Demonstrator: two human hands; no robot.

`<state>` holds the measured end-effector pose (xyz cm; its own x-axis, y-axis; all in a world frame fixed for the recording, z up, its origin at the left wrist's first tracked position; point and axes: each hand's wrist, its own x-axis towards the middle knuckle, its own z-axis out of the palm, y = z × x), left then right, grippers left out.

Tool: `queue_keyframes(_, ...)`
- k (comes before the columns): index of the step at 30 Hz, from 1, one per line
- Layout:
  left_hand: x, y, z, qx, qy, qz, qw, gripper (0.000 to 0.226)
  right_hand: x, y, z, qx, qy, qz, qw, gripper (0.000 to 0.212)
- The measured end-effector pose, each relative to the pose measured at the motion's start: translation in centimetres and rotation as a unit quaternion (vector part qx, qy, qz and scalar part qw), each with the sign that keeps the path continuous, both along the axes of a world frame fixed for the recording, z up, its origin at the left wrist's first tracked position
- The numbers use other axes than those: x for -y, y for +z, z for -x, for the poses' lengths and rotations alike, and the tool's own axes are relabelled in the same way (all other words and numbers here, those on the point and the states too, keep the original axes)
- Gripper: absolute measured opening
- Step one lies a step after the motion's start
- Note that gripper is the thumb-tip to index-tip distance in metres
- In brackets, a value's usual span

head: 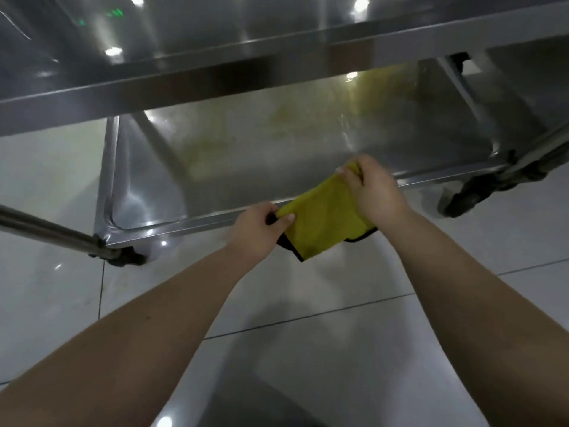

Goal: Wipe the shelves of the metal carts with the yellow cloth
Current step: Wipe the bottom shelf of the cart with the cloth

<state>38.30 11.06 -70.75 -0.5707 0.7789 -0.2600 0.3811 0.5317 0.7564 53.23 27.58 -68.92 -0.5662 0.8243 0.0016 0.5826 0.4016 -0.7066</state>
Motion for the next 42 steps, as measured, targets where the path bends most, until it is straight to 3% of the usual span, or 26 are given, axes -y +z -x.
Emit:
queue_keyframes(3,-3.3,-1.3,0.6,-0.042,0.05,-0.042,0.997,0.032,-4.2,0.4,3.6,0.011,0.019,-0.042,0.999,0.029)
queue_keyframes(6,-5.3,-3.1,1.5,-0.226,0.062,0.013,0.972,0.036,-5.5,-0.5,7.4,0.164,-0.03,-0.189,0.968,0.042)
queue_keyframes(8,-5.1,-4.0,2.3,-0.289,0.073,0.012,0.954,0.039,-3.1,-2.0,9.6,0.238,-0.055,-0.159,0.957,0.058)
queue_keyframes(10,-4.6,-4.4,3.7,-0.328,0.073,-0.032,0.941,0.039,0.7,-3.8,11.3,0.248,-0.048,-0.075,0.965,0.072)
queue_keyframes(12,-4.5,-4.4,5.3,-0.355,0.037,-0.019,0.934,0.04,3.4,-5.7,12.1,0.258,-0.047,-0.062,0.963,0.078)
queue_keyframes(17,-5.5,-5.3,6.7,-0.386,-0.116,0.102,0.91,0.054,1.6,-7.4,10.1,0.27,-0.016,-0.147,0.952,0.072)
queue_keyframes(21,-5.4,-5.9,7.1,-0.385,-0.106,0.105,0.911,0.054,-7.0,-7.2,2.9,0.264,0.004,-0.173,0.949,0.084)
queue_keyframes(25,-5.5,-6.2,6.9,-0.403,-0.119,0.104,0.901,0.057,-15.3,-6.3,-4.7,0.29,-0.108,-0.122,0.943,0.103)
queue_keyframes(29,-5.6,-6.4,7.1,-0.396,-0.117,0.113,0.904,0.057,-15.0,-6.3,-2.4,0.319,-0.15,-0.095,0.931,0.083)
queue_keyframes(32,-5.5,-6.4,7.2,-0.394,-0.094,0.105,0.908,0.056,-9.8,-6.4,4.2,0.274,-0.031,-0.16,0.948,0.067)
queue_keyframes(36,-5.3,-6.4,7.3,-0.384,-0.058,0.117,0.914,0.061,-0.4,-7.1,12.9,0.21,0.167,-0.223,0.937,0.062)
queue_keyframes(39,-5.2,-6.3,7.4,-0.355,-0.051,0.135,0.924,0.063,0.5,-7.1,13.7,0.202,0.213,-0.208,0.933,0.059)
queue_keyframes(42,-5.3,-6.2,7.4,-0.337,-0.071,0.144,0.928,0.062,-3.2,-7.2,10.7,0.21,0.184,-0.208,0.937,0.058)
